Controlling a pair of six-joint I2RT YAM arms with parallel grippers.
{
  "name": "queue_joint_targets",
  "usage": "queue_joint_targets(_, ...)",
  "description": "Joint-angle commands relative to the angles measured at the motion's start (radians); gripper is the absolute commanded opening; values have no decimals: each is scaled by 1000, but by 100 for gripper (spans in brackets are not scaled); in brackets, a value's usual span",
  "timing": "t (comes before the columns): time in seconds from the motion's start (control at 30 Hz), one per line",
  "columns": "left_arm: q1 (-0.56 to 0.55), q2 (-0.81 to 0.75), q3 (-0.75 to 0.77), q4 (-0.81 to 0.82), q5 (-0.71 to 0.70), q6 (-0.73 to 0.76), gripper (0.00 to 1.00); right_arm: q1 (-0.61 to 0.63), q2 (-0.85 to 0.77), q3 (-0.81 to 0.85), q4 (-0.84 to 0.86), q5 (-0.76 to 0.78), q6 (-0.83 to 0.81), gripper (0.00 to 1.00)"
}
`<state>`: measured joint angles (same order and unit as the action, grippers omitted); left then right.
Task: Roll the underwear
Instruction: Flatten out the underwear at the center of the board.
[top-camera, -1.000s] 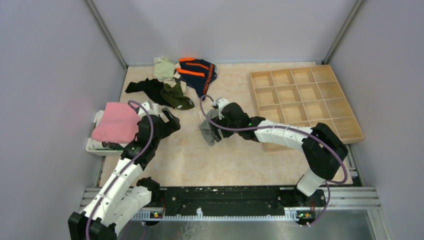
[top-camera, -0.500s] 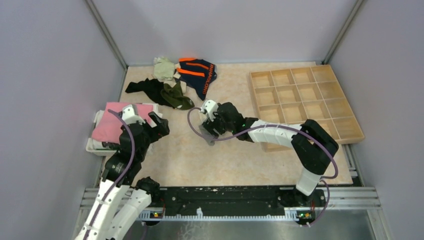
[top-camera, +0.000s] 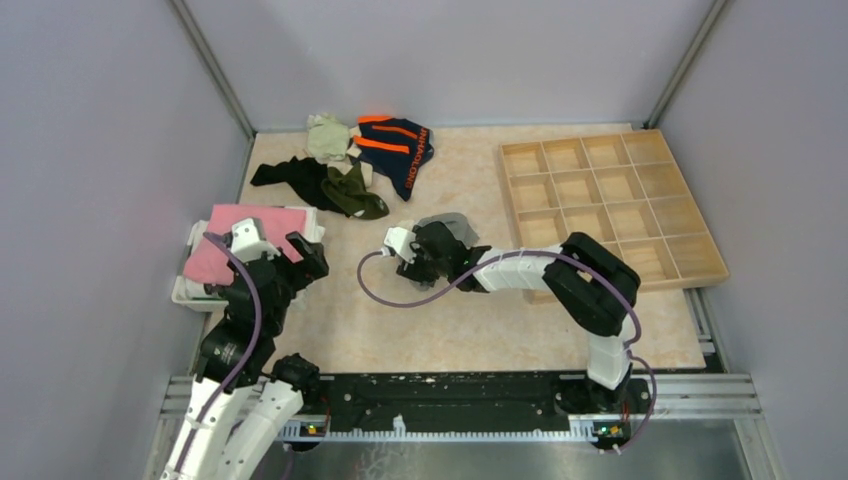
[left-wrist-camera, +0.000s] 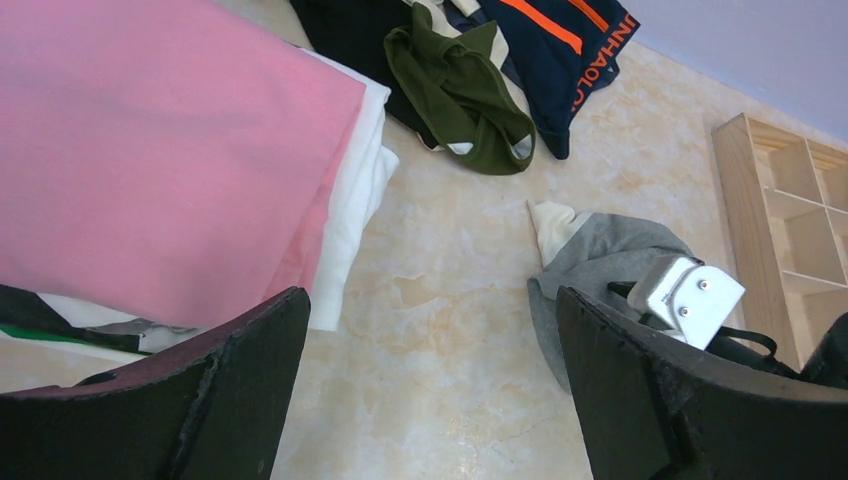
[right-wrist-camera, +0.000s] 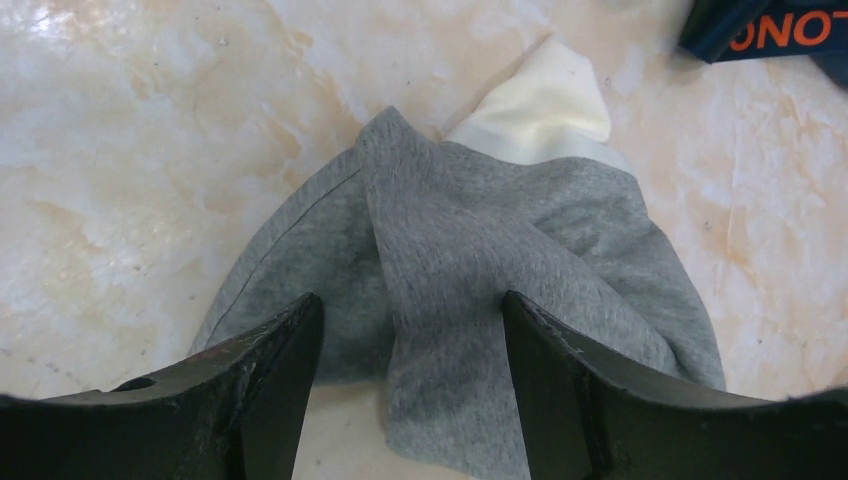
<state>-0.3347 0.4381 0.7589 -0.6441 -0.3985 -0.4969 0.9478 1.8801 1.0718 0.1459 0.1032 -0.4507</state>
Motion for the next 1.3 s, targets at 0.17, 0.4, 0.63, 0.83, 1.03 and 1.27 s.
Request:
queue_joint_targets(0.17, -1, -22, -8, 26, -17, 15, 99, 12, 51, 73, 122, 117, -41, 41)
queue_joint_targets(0.4, -1, -30, -13, 28, -23, 16, 99, 11, -78, -4, 151, 139, 15, 0)
queue_joint_targets(0.63, -1, -82, -41, 71, 17, 37, 99, 12, -386, -91, -15, 75, 179, 0)
queue_joint_targets(0.83, -1, -91, -59, 96, 47, 34, 99, 12, -649, -229, -231, 53, 366, 0)
queue_joint_targets(1.03, -1, -58, -83, 154, 146, 46, 99, 12, -894, -378, -361, 40, 515, 0)
queue_joint_targets(1.27, -1, -17, -172, 268, 330, -42, 99, 12, -1024, -403, -534, 52, 604, 0)
